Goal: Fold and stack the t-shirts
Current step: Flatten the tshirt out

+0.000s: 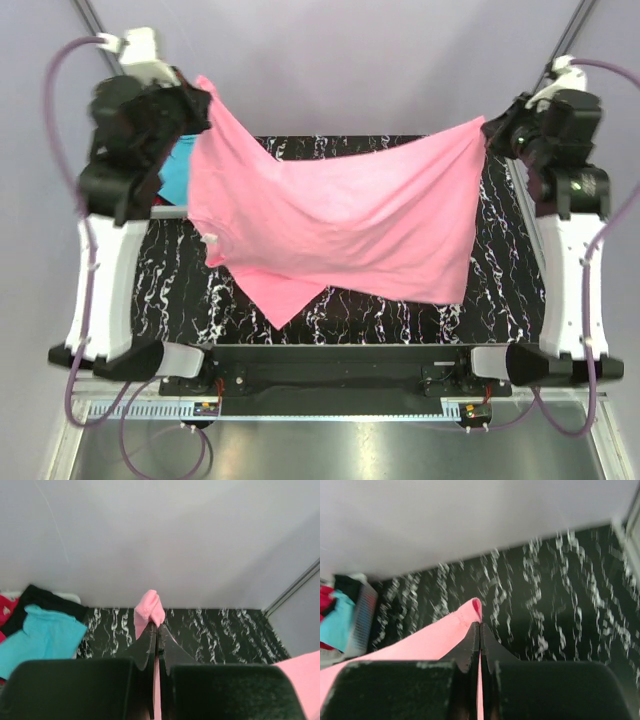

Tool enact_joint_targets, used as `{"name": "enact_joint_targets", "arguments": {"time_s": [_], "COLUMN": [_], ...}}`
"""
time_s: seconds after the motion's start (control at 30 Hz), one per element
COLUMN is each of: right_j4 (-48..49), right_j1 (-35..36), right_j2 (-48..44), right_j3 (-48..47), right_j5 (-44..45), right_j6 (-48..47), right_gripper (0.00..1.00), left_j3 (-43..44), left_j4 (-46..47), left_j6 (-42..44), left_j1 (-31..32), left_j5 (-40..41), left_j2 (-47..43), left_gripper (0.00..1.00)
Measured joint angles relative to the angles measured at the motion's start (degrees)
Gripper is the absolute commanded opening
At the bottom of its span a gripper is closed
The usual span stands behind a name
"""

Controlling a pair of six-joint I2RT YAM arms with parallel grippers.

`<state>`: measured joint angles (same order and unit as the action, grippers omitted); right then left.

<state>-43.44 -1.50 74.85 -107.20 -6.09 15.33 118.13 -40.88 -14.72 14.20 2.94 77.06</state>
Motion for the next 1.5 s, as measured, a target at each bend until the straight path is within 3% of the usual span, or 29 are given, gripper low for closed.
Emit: {"name": "enact_joint_targets", "arguments": {"time_s": [0.1,0.3,0.6,0.67,0.7,0.83,0.87,1.03,1.23,1.5], "right_j4": [0.79,5.05,9.99,10.36,10.38,9.84,9.29,7.08,4.13,2.45], "right_j1": [0.0,0.0,0.0,0.0,0.0,0.0,0.0,-0.28,-1.51,-3.87], "right_j2": [3.67,17.59,38.8,39.98,40.0,40.0,40.0,40.0,40.0,40.02], "right_j3": [7.3,25.94,22.75,22.34,22.34,21.7,21.46,20.87,20.52,20.65], "right_j5": [0.66,1.2,0.92,1.07,1.16,3.65,4.66,9.33,13.35,14.38], "right_j6": [1.51,4.28,7.17,7.19,7.17,6.51,6.29,5.88,5.88,5.88], "right_gripper": [0.0,0.0,0.0,0.0,0.0,0.0,0.0,0.0,0.0,0.0], "left_j3": [-7.08,-29.66,-40.74,-42.95,-43.87,-46.4,-46.4,-44.33,-40.68,-37.57], "left_j4": [1.86,7.67,14.49,15.63,15.93,14.69,14.45,11.67,11.37,13.57], "left_j6": [-0.9,-4.55,-9.79,-10.43,-10.58,-9.6,-9.16,-9.64,-9.44,-3.26], "left_j1": [0.09,2.34,4.22,4.22,4.17,4.17,4.17,2.71,-2.78,-0.26], "left_j5": [-0.57,-2.34,-4.85,-5.18,-5.14,-4.09,-3.39,0.35,-0.74,-6.47], "left_j2": [4.55,15.52,25.99,25.4,25.03,23.32,23.15,23.19,23.98,29.68], "left_gripper": [0.0,0.0,0.0,0.11,0.37,0.8,0.83,0.81,0.79,0.72]}}
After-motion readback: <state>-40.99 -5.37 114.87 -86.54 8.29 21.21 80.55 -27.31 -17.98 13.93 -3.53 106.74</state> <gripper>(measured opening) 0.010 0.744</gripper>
